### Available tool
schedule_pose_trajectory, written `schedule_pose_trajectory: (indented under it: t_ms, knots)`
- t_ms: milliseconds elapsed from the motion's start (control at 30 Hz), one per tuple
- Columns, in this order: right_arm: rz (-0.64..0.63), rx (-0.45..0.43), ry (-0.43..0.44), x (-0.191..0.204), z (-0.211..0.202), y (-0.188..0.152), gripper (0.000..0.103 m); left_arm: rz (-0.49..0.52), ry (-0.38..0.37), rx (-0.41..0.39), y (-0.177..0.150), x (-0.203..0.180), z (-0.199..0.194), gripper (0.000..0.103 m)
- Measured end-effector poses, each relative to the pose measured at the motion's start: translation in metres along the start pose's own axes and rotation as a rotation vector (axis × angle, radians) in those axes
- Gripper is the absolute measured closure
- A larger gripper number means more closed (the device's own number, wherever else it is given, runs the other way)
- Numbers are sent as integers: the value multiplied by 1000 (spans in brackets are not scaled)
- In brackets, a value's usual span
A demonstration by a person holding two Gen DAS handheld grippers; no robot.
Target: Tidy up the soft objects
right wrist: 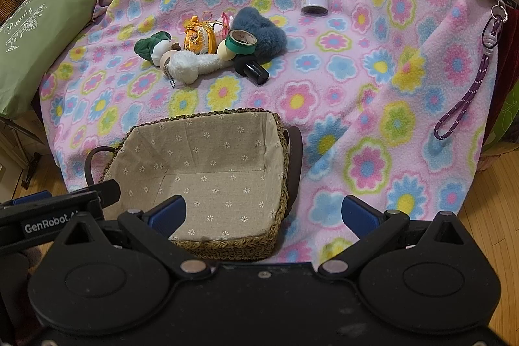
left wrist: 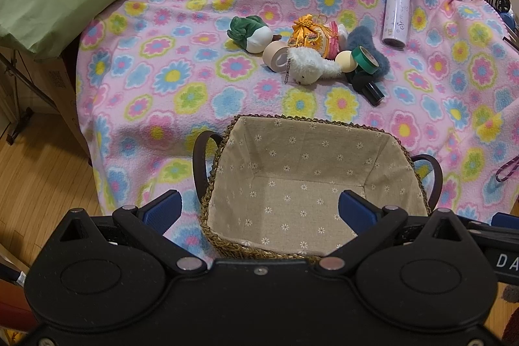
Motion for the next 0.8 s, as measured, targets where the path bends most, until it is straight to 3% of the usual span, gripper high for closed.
schedule_pose_trajectory:
  t_ms: [400, 533, 800]
  knots:
    - [1, -1, 0, 2, 1, -4, 0, -7, -4, 0, -3, -1, 1, 3]
    - [5, -7, 0, -2, 1, -1, 0, -6, -36, 1, -3, 0, 1, 3]
    - [-23, -124, -69, -12, -4, 15, 0, -8, -59, 3, 4, 0, 5, 3]
Point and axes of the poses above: each gripper's, at about its wrist camera, not at the fingertips, and z roughly the way its jaws point, x to its left, y to its top, the point moved 3 cm from there along z, roughly the way its jaws point, and after that the axes turned 7 degrees about y, right-handed, at the moved point
